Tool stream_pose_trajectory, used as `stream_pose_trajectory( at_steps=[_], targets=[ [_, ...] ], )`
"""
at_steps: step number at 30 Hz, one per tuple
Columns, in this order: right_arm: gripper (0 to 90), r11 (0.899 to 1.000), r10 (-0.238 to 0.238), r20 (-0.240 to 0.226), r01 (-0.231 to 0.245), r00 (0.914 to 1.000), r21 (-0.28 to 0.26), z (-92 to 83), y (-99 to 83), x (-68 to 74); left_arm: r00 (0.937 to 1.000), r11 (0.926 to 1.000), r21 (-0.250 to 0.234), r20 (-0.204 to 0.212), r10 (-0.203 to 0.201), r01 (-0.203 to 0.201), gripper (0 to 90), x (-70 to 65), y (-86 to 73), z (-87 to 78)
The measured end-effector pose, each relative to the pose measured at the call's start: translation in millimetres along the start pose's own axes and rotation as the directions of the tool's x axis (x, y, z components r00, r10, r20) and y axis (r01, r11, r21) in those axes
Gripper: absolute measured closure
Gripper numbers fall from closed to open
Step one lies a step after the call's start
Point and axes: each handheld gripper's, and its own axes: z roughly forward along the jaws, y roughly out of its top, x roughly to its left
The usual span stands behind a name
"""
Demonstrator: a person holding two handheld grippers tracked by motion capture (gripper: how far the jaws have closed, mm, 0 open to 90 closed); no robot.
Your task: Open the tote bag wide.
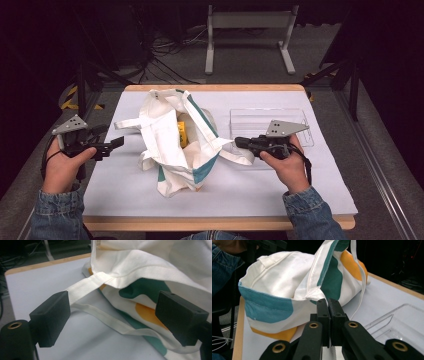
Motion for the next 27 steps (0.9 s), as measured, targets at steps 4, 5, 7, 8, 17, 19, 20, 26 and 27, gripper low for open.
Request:
stream_pose_trajectory(
  at_steps=[4,5,7,8,17,19,20,26,27],
  targets=[
    [88.1,1.000,0.023,0.011,-0.024,0.9997,0.020,-2.4,-9.3,-2.8,0.9999,0.9999,-0.014,0.012,-0.006,0.006,15.3,-0.8,0.8,-1.0],
    [88.1,0.999,0.029,0.016,-0.030,0.9994,0.029,-2.8,-12.0,-3.9,0.9999,0.9999,-0.016,0.012,-0.003,0.003,15.4,-1.2,1.0,-1.0],
    [88.1,0.999,0.034,0.019,-0.035,0.9992,0.037,-3.1,-14.9,-4.8,0.9999,0.9998,-0.021,0.013,0.006,-0.005,15.8,-2.5,1.5,-1.0],
    [88.0,0.998,0.038,0.021,-0.038,0.9991,0.041,-3.1,-16.4,-5.2,0.9998,0.9996,-0.024,0.015,0.015,-0.014,16.5,-3.1,2.0,-0.8],
    [88.0,0.998,0.038,0.023,-0.040,0.9990,0.052,-2.5,-19.7,-5.7,0.9976,0.9985,-0.044,0.060,0.036,-0.033,21.2,-16.0,7.0,3.1],
    [88.0,0.998,0.036,0.024,-0.037,0.9991,0.052,-2.4,-19.6,-5.4,0.9962,0.9975,-0.050,0.070,0.053,-0.049,21.2,-20.6,9.0,4.6],
    [88.0,0.998,0.037,0.023,-0.038,0.9990,0.052,-2.4,-19.7,-5.3,0.9949,0.9967,-0.052,0.075,0.066,-0.063,21.2,-22.9,10.2,5.6],
    [87.9,0.998,0.042,0.021,-0.043,0.9989,0.050,-2.5,-21.0,-5.0,0.9896,0.9948,-0.014,0.101,0.102,-0.101,22.2,-27.8,11.5,12.4],
    [87.9,0.998,0.046,0.016,-0.046,0.9988,0.047,-2.6,-21.4,-4.8,0.9884,0.9942,-0.002,0.107,0.107,-0.108,22.6,-28.4,11.2,13.4]
  ],
)
